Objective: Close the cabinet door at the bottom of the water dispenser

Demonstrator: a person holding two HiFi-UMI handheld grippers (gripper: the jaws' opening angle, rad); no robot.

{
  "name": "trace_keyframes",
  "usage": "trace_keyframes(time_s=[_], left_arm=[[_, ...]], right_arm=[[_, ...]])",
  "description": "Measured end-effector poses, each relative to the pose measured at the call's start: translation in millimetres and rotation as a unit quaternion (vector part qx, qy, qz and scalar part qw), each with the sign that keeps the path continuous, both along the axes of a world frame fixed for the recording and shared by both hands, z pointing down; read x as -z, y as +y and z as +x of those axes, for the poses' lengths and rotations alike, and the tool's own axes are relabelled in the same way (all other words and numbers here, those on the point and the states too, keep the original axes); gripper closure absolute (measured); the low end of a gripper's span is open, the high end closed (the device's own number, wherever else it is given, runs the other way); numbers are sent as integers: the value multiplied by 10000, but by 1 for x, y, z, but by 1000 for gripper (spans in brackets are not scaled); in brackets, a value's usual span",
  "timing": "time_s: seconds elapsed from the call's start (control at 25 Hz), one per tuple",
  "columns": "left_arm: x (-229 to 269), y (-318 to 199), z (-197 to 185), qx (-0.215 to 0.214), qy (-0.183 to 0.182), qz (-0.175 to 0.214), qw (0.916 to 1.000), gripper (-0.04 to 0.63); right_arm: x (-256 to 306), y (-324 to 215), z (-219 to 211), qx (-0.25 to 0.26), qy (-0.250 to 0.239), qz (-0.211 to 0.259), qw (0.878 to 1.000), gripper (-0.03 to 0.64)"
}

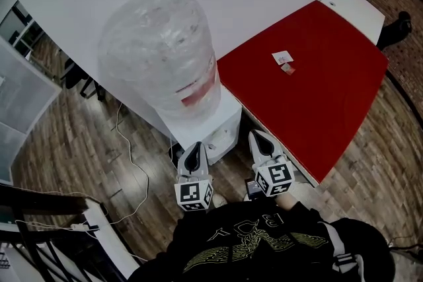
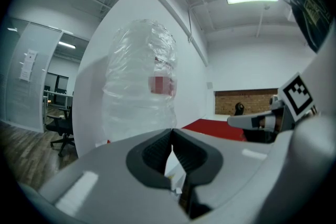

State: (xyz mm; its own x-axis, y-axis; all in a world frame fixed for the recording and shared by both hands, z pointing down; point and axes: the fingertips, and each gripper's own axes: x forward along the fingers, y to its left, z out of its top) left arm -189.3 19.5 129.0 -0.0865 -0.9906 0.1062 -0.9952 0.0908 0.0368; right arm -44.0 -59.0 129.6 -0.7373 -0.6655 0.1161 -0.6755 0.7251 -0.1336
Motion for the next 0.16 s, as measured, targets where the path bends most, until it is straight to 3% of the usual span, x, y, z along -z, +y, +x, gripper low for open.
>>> trace_keyframes(time_s=[0.16], left_arm=[[2, 2, 0, 16, -42, 7, 10000, 589]], right_arm=[[1, 0, 1, -5, -23, 0, 10000, 618]])
